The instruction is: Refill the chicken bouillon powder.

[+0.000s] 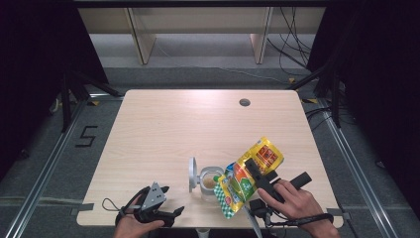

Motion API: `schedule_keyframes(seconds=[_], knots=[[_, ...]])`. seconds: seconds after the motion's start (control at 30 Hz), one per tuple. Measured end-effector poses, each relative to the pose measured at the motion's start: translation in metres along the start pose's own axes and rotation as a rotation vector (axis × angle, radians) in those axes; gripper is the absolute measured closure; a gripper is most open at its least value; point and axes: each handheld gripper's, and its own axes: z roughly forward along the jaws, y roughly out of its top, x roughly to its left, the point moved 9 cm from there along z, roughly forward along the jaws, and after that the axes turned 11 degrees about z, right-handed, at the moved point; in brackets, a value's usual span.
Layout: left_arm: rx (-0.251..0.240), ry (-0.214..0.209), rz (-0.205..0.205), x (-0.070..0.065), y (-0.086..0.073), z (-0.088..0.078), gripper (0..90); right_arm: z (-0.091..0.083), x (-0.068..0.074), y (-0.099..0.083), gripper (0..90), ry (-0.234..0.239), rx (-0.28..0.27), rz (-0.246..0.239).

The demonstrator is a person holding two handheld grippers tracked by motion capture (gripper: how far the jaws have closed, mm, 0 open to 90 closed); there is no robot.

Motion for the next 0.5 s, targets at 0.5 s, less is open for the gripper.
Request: schedule_keyframes(seconds=[0.5], knots=[[0.025,0.002,0.027,0.0025,-0.0018,-0.0027,17.5,0.0001,-0.0014,-0.0043,45.8,-0.002,0.007,-0.006]])
